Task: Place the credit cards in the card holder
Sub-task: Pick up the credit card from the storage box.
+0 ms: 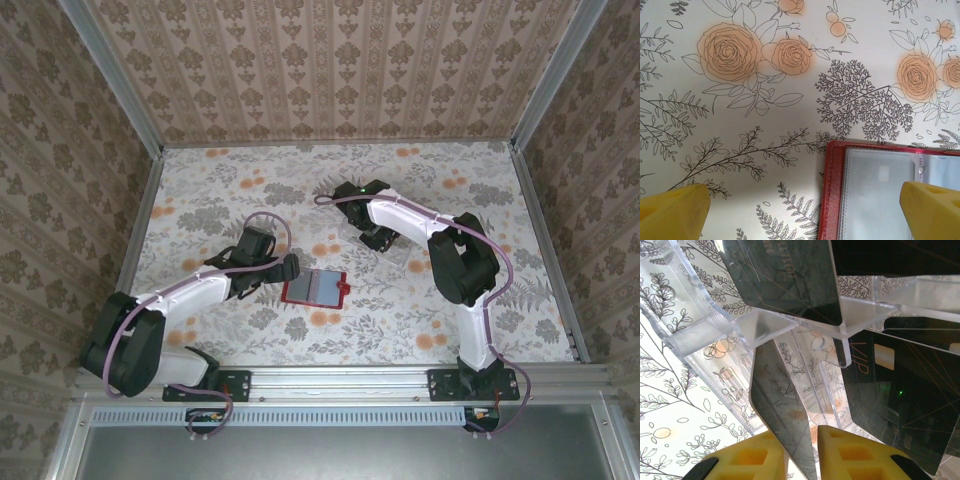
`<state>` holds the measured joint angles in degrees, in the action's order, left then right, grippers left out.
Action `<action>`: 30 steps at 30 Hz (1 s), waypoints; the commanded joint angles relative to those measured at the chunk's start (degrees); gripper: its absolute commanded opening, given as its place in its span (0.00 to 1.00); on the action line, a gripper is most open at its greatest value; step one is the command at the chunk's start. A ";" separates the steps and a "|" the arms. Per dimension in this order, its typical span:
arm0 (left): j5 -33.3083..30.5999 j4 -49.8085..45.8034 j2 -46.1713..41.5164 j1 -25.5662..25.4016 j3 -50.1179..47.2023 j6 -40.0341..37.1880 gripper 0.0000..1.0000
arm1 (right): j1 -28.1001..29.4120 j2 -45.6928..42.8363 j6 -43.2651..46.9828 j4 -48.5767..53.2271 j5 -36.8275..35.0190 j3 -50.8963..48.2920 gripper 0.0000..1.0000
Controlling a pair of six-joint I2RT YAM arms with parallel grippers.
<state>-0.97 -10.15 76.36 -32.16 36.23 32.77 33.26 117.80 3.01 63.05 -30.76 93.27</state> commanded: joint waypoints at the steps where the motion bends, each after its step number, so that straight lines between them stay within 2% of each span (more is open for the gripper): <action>1: 0.92 0.66 0.62 0.34 0.41 0.56 1.00 | -0.38 -2.04 0.69 1.67 0.27 1.30 0.22; 18: 1.32 1.57 1.16 0.21 0.26 0.84 1.00 | -0.30 -2.50 1.04 2.69 0.52 2.31 0.17; 23: 1.29 1.41 0.93 0.20 0.07 0.89 1.00 | -0.21 -2.50 1.28 2.78 0.70 2.29 0.07; 30: 1.27 1.37 0.93 0.17 0.29 0.66 1.00 | -0.08 -3.17 2.40 3.51 0.22 3.74 0.00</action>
<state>-0.16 -9.37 77.14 -32.16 36.23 32.77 33.26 117.36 4.56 64.05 -30.00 95.00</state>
